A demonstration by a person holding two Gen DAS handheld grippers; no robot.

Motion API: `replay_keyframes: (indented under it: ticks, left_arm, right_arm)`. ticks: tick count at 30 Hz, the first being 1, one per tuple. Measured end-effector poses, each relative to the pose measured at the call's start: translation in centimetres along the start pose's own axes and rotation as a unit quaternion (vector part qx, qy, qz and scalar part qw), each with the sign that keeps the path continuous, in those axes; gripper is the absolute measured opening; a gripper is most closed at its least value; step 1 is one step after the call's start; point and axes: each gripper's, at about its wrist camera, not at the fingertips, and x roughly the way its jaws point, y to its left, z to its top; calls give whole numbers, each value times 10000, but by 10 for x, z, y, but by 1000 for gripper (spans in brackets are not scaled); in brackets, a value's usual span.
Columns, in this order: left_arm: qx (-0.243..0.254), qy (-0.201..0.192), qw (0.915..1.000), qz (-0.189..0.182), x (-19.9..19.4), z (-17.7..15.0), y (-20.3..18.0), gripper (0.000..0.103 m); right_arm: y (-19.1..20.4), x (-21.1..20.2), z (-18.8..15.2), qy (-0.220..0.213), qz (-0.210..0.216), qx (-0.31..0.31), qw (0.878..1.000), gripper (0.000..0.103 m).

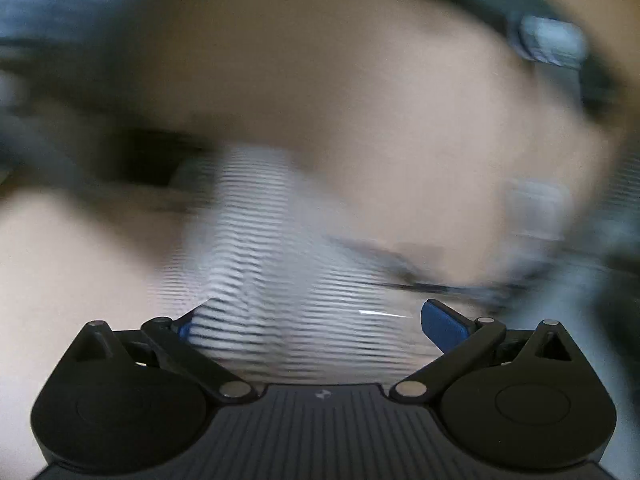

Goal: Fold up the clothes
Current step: 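Grasp the folded striped shirt with the right gripper and lift it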

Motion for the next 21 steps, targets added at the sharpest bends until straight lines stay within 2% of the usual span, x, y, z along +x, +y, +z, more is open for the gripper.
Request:
replay_keyframes:
  ticks: [5, 7, 10, 13, 15, 18, 21]
  left_arm:
    - [529, 23, 9960, -715, 44, 19, -37, 103]
    - [943, -104, 9898, -1063, 66, 32, -65, 103]
    - [1489, -407, 9787, -1352, 97, 48, -109, 103]
    - [1735, -779, 9713, -1429, 132, 64, -147, 103]
    - [1819, -875, 9702, -1343, 156, 72, -166, 103]
    - [1916, -625, 9734, -1086, 192, 72, -181, 103]
    - [1817, -231, 9783, -972, 214, 59, -168, 103]
  right_arm:
    - [-52, -9, -8, 62, -819, 560, 9950, 103]
    - [-65, -38, -18, 109, -384, 907, 9951, 103]
    - [-75, -71, -28, 73, -34, 1056, 9944, 103]
    - [-85, -104, -39, 33, 301, 1182, 9925, 103]
    - [-91, -126, -45, 7, 525, 1265, 9906, 103]
    - [-100, -144, -56, 38, 689, 1402, 9877, 103]
    - [-108, -153, -66, 114, 744, 1547, 9851, 103]
